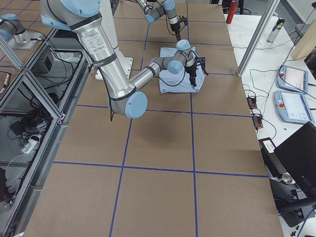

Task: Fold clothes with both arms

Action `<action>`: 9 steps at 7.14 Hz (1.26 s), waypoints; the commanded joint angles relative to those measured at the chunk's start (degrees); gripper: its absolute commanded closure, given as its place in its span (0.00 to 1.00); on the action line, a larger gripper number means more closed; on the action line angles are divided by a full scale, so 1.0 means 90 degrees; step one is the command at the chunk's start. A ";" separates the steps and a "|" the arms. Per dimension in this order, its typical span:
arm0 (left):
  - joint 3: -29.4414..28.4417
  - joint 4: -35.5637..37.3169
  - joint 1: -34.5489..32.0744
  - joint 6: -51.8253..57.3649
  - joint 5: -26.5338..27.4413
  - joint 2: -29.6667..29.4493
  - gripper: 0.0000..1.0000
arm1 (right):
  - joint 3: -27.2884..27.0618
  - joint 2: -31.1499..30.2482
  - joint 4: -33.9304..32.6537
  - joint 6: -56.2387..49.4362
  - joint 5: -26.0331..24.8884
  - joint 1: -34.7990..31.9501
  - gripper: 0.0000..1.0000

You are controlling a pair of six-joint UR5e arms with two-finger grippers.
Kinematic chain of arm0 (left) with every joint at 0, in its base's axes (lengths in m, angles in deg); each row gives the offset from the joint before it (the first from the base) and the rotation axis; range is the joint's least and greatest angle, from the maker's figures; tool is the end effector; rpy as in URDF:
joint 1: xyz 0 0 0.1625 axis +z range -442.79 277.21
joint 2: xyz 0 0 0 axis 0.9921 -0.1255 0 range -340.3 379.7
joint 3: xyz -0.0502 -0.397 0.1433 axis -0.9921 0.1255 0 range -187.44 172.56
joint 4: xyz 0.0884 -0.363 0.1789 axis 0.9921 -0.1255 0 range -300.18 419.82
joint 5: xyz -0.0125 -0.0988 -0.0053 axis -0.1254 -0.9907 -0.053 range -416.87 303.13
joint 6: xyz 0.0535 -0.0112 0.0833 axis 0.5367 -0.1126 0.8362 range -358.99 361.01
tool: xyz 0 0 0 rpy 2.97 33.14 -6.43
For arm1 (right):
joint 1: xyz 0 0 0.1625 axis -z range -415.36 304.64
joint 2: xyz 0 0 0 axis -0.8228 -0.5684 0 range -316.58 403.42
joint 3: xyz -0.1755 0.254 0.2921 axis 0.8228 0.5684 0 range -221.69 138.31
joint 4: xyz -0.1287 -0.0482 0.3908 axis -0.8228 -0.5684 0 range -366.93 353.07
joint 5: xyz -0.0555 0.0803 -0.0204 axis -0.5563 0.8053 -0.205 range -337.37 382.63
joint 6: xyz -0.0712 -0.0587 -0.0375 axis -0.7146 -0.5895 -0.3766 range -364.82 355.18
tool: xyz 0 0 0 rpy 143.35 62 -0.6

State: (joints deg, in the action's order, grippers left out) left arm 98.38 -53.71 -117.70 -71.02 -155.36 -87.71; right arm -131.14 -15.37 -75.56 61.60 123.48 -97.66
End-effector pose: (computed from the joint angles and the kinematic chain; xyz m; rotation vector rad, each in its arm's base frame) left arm 0.4179 -0.4362 0.3238 0.3191 0.9473 -0.1971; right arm -0.4378 -0.5532 0.3075 0.3451 -0.8572 0.2173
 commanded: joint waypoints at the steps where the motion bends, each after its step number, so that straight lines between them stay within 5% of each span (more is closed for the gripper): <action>1: 0.0439 -0.0634 0.0712 -0.0773 0.0305 0.0818 0.01 | -0.0070 -0.0295 0.0584 -0.0046 0.0435 -0.0144 0.00; 3: 0.0401 -0.0823 0.1220 -0.1476 0.0737 0.1036 0.40 | -0.0080 -0.0295 0.0584 -0.0046 0.0425 -0.0144 0.00; 8: 0.0361 -0.0794 0.1516 -0.1616 0.0894 0.1260 0.47 | -0.0090 -0.0314 0.0584 -0.0037 0.0415 -0.0144 0.00; 9: 0.0361 -0.0794 0.1516 -0.1616 0.0894 0.1260 0.56 | -0.0090 -0.0324 0.0584 -0.0037 0.0415 -0.0144 0.00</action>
State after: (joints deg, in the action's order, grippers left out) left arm 101.64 -60.89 -104.11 -85.55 -147.33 -76.42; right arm -131.95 -18.22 -70.30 61.27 127.22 -98.95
